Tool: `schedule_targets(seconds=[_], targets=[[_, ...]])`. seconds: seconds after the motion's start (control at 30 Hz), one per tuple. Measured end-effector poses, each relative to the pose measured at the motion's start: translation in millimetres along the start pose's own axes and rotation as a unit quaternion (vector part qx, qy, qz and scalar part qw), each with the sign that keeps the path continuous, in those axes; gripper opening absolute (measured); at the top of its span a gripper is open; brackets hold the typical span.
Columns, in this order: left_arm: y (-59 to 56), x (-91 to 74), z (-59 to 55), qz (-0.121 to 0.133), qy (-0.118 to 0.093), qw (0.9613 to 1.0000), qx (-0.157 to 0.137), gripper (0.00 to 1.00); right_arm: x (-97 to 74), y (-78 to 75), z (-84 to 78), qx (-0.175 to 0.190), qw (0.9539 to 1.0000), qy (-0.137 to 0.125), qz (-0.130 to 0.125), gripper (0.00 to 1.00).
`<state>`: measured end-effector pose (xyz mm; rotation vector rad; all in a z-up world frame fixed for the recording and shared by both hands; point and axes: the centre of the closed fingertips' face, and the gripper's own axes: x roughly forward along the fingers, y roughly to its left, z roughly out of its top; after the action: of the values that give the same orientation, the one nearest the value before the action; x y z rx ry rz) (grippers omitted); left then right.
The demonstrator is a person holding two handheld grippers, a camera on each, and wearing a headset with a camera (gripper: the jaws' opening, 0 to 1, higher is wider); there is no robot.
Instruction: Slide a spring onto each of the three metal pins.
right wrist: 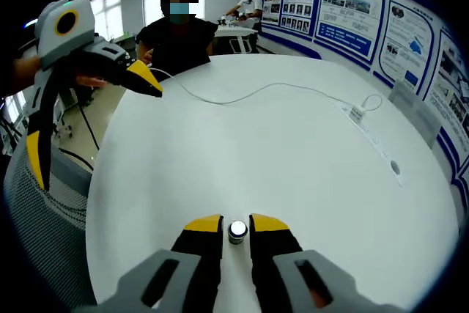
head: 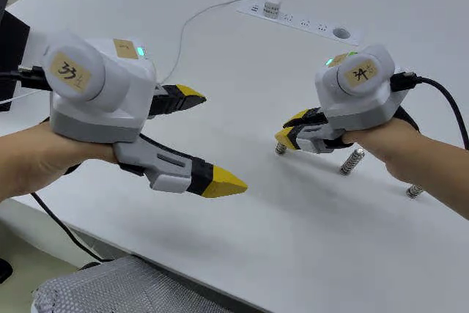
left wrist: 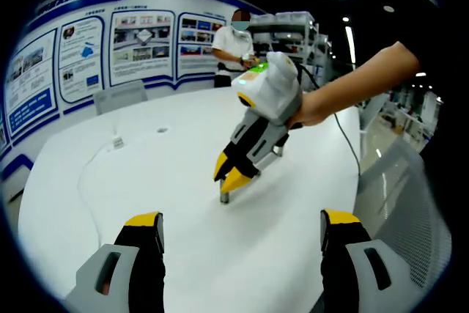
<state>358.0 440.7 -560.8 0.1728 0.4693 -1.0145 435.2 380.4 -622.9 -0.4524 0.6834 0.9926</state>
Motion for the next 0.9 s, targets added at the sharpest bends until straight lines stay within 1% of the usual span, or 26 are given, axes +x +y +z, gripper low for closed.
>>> schedule_targets(seconds=[0.13,0.2,0.3,0.37,0.4,0.43,0.47,0.5,0.57,0.63,0.67,0.7,0.73,0.8,0.83,0.87,0.9], targets=[[2.5,-2.3,1.3,0.003,-0.005,1.0,-0.001,0.9,-14.2,-5.6,14.3,0.02,0.9993,-0.03,-0.014,0.16],[4.4,-2.3,2.4,0.001,-0.005,1.0,0.001,0.9,-24.3,-9.2,19.9,0.026,0.9986,-0.041,-0.019,0.16],[8.8,-2.7,7.2,0.0,-0.004,0.9999,0.014,0.91,-42.4,-17.9,28.4,0.035,0.9968,-0.063,-0.037,0.17],[11.2,-2.6,9.5,-0.003,-0.004,0.9998,0.021,0.91,-55.5,-23.1,33.4,0.056,0.9941,-0.08,-0.046,0.18],[12.2,-2.2,9.4,-0.003,-0.003,0.9997,0.024,0.91,-60.7,-24.0,36.0,0.075,0.992,-0.09,-0.046,0.18],[13.2,-1.7,9.0,-0.005,-0.001,0.9996,0.027,0.91,-69.2,-25.9,39.4,0.098,0.9887,-0.103,-0.049,0.18],[13.5,-1.3,8.4,-0.007,0.001,0.9995,0.029,0.91,-75.1,-27.7,42.2,0.104,0.9868,-0.112,-0.053,0.18],[13.9,-0.8,7.7,-0.008,0.002,0.9995,0.032,0.91,-84.8,-30.1,46.0,0.108,0.9845,-0.125,-0.059,0.19],[14.6,0.4,7.1,-0.011,0.003,0.9994,0.034,0.92,-100.9,-30.8,48.2,0.111,0.982,-0.138,-0.064,0.2],[14.4,1.7,7.5,-0.014,0.003,0.9992,0.038,0.93,-114.2,-31.4,46.3,0.111,0.9804,-0.145,-0.073,0.21],[14.0,2.8,7.9,-0.017,0.003,0.999,0.041,0.94,-123.7,-32.0,43.5,0.108,0.9796,-0.149,-0.08,0.21],[13.8,3.6,8.7,-0.019,0.003,0.9989,0.043,0.94,-129.3,-32.5,39.5,0.107,0.9794,-0.149,-0.085,0.21],[13.8,4.7,10.2,-0.021,0.002,0.9987,0.046,0.95,-138.0,-33.9,32.7,0.102,0.9793,-0.147,-0.096,0.21],[14.7,6.1,12.8,-0.022,-0.001,0.9985,0.049,0.96,-148.1,-34.9,22.2,0.094,0.9795,-0.143,-0.106,0.22],[15.4,7.2,15.3,-0.023,-0.005,0.9985,0.049,0.96,-155.4,-34.1,13.3,0.09,0.9801,-0.14,-0.109,0.22],[15.7,8.0,17.0,-0.024,-0.007,0.9985,0.048,0.97,-160.5,-34.0,7.1,0.089,0.9802,-0.136,-0.113,0.22],[15.9,9.1,18.6,-0.026,-0.01,0.9986,0.046,0.97,-166.5,-34.5,0.3,0.095,0.979,-0.135,-0.12,0.22]])
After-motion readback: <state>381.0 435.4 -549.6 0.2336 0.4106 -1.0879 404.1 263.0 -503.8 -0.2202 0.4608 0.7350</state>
